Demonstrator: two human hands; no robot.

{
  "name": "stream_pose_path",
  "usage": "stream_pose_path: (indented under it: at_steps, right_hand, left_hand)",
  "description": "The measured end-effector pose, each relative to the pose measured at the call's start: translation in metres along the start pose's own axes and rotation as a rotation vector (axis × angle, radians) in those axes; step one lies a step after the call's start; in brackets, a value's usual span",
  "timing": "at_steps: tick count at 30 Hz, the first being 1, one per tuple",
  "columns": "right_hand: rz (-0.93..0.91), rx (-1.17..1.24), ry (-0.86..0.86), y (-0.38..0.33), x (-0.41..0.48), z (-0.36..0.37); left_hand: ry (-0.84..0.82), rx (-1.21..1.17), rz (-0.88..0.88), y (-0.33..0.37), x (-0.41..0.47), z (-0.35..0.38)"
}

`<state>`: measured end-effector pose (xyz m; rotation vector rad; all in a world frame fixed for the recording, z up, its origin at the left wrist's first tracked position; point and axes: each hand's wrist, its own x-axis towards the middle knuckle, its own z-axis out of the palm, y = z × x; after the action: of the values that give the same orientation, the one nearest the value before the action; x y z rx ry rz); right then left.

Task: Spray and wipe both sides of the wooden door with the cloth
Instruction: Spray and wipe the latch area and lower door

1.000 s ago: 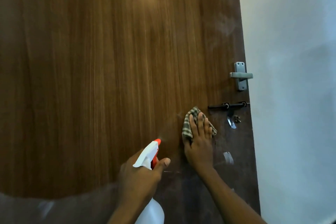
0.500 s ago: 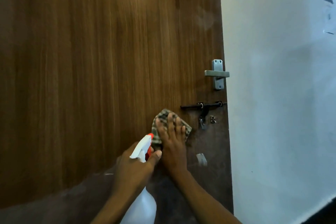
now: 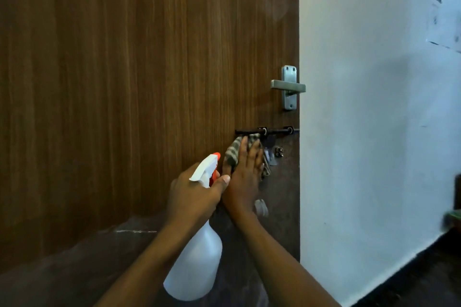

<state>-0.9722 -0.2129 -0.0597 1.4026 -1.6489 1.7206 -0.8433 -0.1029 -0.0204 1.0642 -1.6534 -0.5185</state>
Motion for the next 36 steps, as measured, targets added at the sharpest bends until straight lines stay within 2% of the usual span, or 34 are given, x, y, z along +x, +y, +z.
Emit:
stream_pose_path:
  at_steps: [2, 6, 11, 15, 17, 19, 20, 22, 23, 25, 28, 32, 33, 36]
  right_hand:
    - [-0.103, -0.033, -0.046, 0.023, -0.006, -0.012]
    - [0.065, -0.076, -0.055, 0.038, 0.013, -0.027]
    - [0.020, -0.065, -0.047, 0.041, 0.009, -0.031]
    - [0.015, -0.196, 0.014, 0.057, 0.014, -0.028]
    - [0.078, -0.148, 0.042, 0.043, 0.004, -0.020]
    - [0.018, -0.070, -0.057, 0.032, -0.017, -0.013]
    - [-0.036, -0.143, -0.026, 0.025, -0.023, -0.013]
    - [-0.115, -0.144, 0.040, 0.016, -0.021, -0.019]
    - [-0.163, -0.091, 0.081, 0.019, -0.017, -0.022]
    - [-0.237, -0.190, 0.160, 0.042, -0.005, -0.017]
    - [-0.082, -0.221, 0.284, 0.067, -0.009, -0.009]
    - [-0.050, -0.151, 0.250, 0.059, -0.012, -0.006]
    - [-0.111, -0.130, 0.231, 0.052, -0.012, -0.007]
    - [-0.508, -0.178, 0.224, 0.050, -0.007, -0.016]
  left_hand:
    - [-0.016, -0.028, 0.016, 0.002, 0.003, 0.000]
    - [-0.048, -0.073, 0.049, 0.004, 0.009, 0.004]
    - [-0.110, -0.116, 0.035, 0.004, 0.017, 0.010]
    - [-0.139, -0.125, 0.046, 0.001, 0.025, 0.013]
    - [-0.145, -0.108, 0.069, 0.002, 0.028, 0.016]
    - [-0.131, -0.069, 0.092, 0.004, 0.029, 0.019]
    - [-0.120, -0.045, 0.094, 0.005, 0.030, 0.020]
    - [-0.124, 0.003, 0.097, 0.004, 0.031, 0.021]
    - [-0.142, 0.033, 0.102, 0.003, 0.032, 0.021]
    - [-0.162, 0.084, 0.086, 0.002, 0.032, 0.019]
    - [-0.165, 0.125, 0.049, -0.001, 0.030, 0.024]
    - [-0.165, 0.123, 0.028, -0.004, 0.034, 0.036]
    - [-0.163, 0.130, 0.034, -0.005, 0.036, 0.039]
    - [-0.135, 0.135, -0.033, -0.003, 0.042, 0.048]
